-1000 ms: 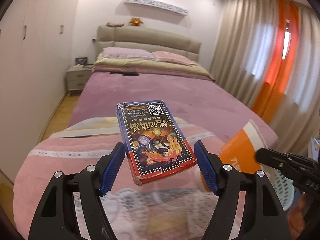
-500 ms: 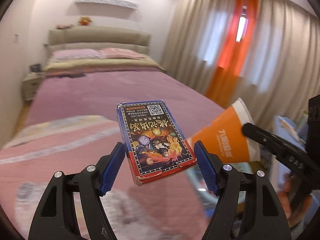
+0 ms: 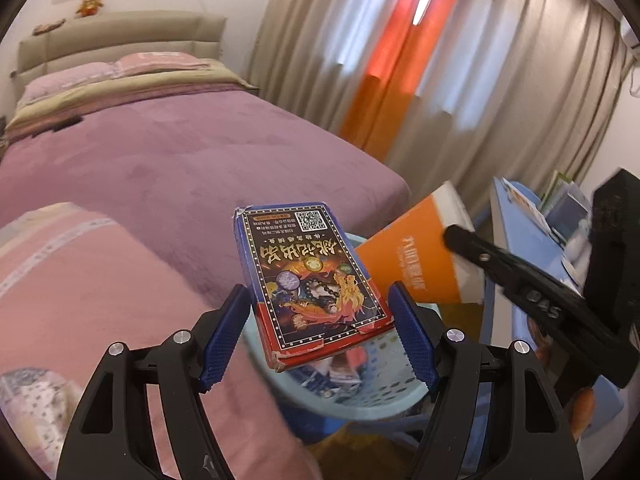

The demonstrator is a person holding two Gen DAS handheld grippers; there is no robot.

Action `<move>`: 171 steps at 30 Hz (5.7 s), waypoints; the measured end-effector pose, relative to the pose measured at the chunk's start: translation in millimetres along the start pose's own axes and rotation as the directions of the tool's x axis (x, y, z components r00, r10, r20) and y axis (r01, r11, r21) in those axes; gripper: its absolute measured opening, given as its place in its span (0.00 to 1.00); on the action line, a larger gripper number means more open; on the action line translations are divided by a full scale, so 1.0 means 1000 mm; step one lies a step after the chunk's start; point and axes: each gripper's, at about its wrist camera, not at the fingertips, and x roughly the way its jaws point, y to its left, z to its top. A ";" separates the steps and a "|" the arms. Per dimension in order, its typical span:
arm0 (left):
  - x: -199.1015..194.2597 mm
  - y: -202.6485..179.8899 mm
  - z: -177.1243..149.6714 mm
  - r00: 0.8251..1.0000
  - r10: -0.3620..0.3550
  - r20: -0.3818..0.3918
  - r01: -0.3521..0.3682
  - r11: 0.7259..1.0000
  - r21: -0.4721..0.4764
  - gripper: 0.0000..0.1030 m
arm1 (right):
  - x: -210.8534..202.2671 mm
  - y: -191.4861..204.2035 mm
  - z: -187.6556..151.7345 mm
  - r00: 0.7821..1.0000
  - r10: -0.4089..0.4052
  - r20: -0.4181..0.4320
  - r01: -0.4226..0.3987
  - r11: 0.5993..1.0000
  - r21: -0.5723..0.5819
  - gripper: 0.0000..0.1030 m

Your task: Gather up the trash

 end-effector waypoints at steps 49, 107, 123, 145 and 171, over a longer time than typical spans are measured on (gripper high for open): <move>-0.205 0.183 -0.137 0.839 0.541 0.062 -0.499 0.809 -0.310 0.82 | 0.038 0.238 -0.097 0.931 0.271 -0.245 -0.324 0.921 -0.215 0.52; -0.127 0.041 -0.047 0.907 0.383 0.177 -0.382 0.923 -0.038 0.88 | 0.017 0.030 -0.029 0.990 -0.053 -0.132 0.061 0.997 0.057 0.04; -0.069 0.028 -0.031 0.938 0.333 0.095 -0.333 0.943 -0.019 0.88 | 0.062 -0.031 -0.037 0.964 -0.143 -0.223 0.174 0.977 0.126 0.08; -0.124 0.029 -0.072 0.866 0.441 0.237 -0.447 0.894 -0.028 0.93 | -0.017 0.030 -0.053 0.996 -0.094 -0.010 0.094 0.996 0.006 0.58; -0.147 0.054 -0.119 0.755 0.567 0.331 -0.568 0.817 -0.103 0.93 | -0.053 0.112 -0.094 0.965 -0.136 0.226 0.166 0.979 -0.120 0.60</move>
